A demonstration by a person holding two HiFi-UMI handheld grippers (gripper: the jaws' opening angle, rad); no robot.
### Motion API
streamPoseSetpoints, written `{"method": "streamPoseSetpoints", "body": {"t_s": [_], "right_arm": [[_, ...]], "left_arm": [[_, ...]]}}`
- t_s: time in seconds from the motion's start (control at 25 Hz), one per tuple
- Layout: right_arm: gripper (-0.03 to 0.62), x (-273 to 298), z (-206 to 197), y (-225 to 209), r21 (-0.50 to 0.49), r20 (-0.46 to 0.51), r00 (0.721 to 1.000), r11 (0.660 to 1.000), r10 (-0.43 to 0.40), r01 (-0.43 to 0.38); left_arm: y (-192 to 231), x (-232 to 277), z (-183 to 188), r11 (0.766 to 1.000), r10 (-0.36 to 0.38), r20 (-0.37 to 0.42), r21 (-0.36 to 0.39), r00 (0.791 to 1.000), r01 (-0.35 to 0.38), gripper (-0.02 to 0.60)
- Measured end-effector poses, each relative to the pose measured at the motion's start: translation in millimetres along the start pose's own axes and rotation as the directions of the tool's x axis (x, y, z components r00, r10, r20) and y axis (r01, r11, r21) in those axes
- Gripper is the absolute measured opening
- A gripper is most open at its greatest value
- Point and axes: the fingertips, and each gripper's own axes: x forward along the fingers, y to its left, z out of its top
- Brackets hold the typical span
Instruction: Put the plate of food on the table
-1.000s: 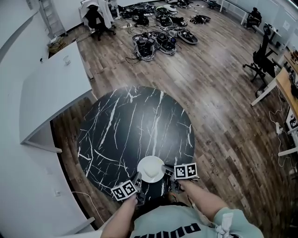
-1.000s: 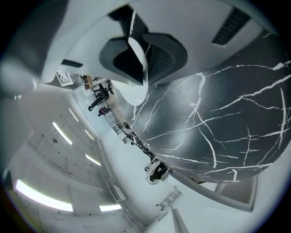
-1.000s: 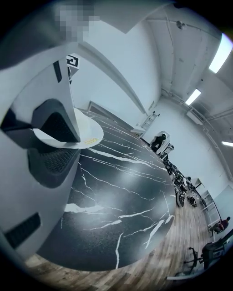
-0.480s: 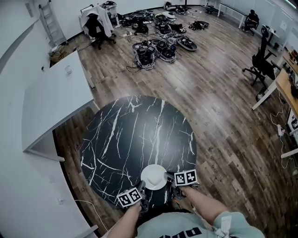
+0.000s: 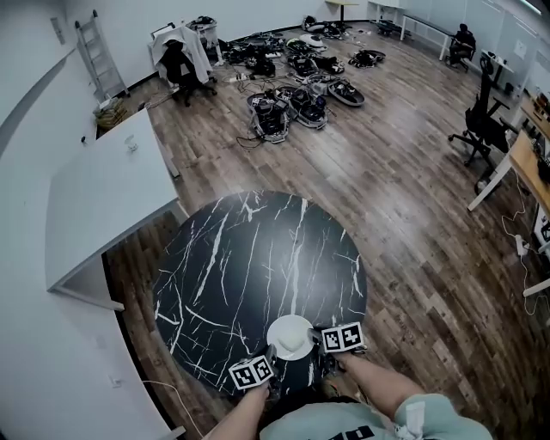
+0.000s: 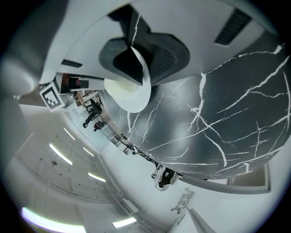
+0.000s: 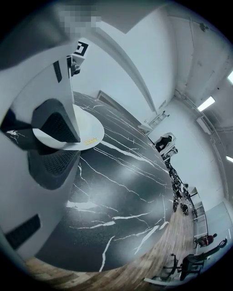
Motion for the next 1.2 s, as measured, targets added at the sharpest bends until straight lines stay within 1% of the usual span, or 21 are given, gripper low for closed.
{"method": "streamPoseSetpoints", "body": {"t_s": [0.16,0.44,0.6,0.72,0.84,0.92,1.0,1.12,1.2], "right_arm": [[0.040,2.6,-0.9,-3.3,-0.012,-0.011,1.000,1.000,-0.015,0.015],[0.041,4.5,-0.6,-9.2,-0.009,-0.015,0.999,1.000,-0.030,0.030],[0.041,4.5,-2.2,-9.8,0.006,-0.023,0.999,1.000,-0.028,0.028],[0.041,0.3,-3.4,-13.7,0.016,-0.027,0.999,0.999,-0.034,0.034],[0.046,-11.5,1.0,-20.3,0.001,-0.001,0.998,0.998,-0.059,0.059],[0.046,-24.7,4.6,-23.1,-0.036,0.029,0.996,0.996,-0.083,0.084],[0.046,-40.4,3.7,-20.0,-0.104,0.052,0.994,0.989,-0.096,0.101],[0.043,-65.3,-8.7,-5.3,-0.236,0.081,0.992,0.965,-0.093,0.110],[0.017,-83.1,-23.6,7.3,-0.314,0.098,0.992,0.943,-0.083,0.110]], "left_arm": [[3.0,6.0,-5.6,0.999,0.031,-0.028,0.043,0.999,-0.030,0.046],[2.6,12.0,-6.5,0.993,0.058,-0.032,0.102,0.998,-0.055,0.058],[5.1,10.7,-8.5,0.989,0.085,-0.030,0.125,0.996,-0.081,0.061],[4.8,5.6,-6.7,0.985,0.106,-0.020,0.141,0.994,-0.102,0.080],[7.8,-3.0,-5.6,0.978,0.138,-0.002,0.160,0.990,-0.136,0.092],[10.7,-15.2,-4.3,0.972,0.165,0.022,0.166,0.986,-0.167,0.092],[11.7,-32.3,-6.3,0.966,0.185,0.053,0.172,0.981,-0.191,0.084],[3.1,-63.7,-15.4,0.960,0.195,0.121,0.179,0.973,-0.214,0.006],[-11.1,-85.1,-26.4,0.962,0.189,0.168,0.167,0.968,-0.217,0.006]]}}
